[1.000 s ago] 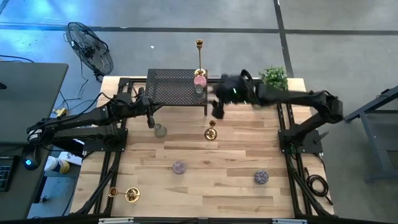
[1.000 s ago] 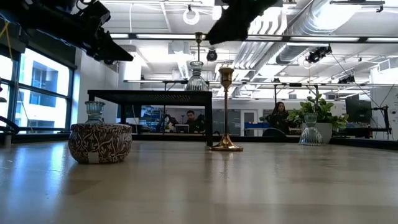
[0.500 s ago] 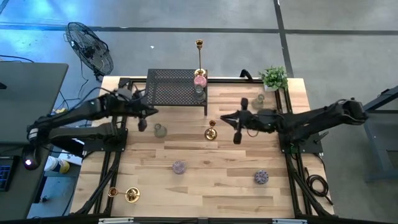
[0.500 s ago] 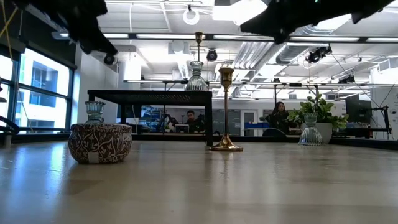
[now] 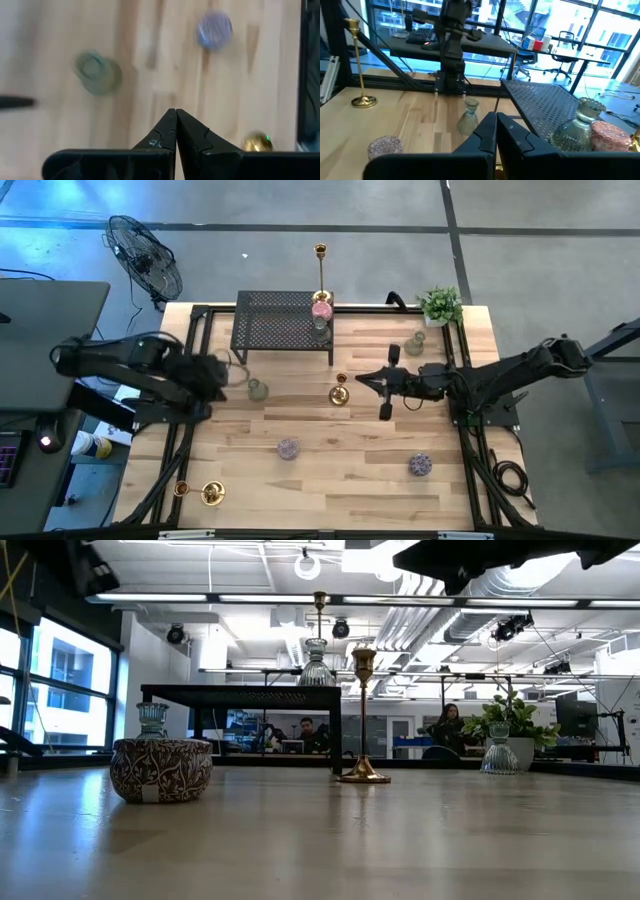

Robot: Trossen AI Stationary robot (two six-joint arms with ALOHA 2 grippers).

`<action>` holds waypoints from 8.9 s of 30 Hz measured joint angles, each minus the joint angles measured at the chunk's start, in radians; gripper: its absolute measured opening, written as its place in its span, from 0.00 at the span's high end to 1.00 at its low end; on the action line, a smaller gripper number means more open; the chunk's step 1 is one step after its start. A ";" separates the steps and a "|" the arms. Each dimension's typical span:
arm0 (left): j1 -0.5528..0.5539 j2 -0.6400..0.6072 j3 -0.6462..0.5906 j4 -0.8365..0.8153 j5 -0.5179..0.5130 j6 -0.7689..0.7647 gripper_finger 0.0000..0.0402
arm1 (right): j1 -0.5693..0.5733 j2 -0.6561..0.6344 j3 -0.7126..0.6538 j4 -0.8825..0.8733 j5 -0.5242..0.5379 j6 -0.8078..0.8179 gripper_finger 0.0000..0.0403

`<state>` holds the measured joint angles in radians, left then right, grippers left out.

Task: Pick & Place candle stick holders
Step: Put the bottom gold candle holder on the shelf

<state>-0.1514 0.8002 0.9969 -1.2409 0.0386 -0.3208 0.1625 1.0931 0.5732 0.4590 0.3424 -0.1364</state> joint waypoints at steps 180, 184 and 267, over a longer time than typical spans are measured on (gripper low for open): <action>1.034 0.642 0.264 1.196 0.242 0.473 0.98 | 0.015 0.002 0.001 -0.008 -0.020 -0.096 1.00; 1.038 0.642 0.265 1.192 0.251 0.448 0.98 | 0.015 0.002 0.001 -0.008 -0.020 -0.097 1.00; 1.080 0.685 0.309 1.117 0.322 0.362 0.72 | 0.015 0.002 0.000 -0.014 -0.020 -0.100 1.00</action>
<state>0.9283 1.4849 1.3064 -0.1235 0.3611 0.0410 0.1773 1.0950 0.5735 0.4454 0.3225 -0.2359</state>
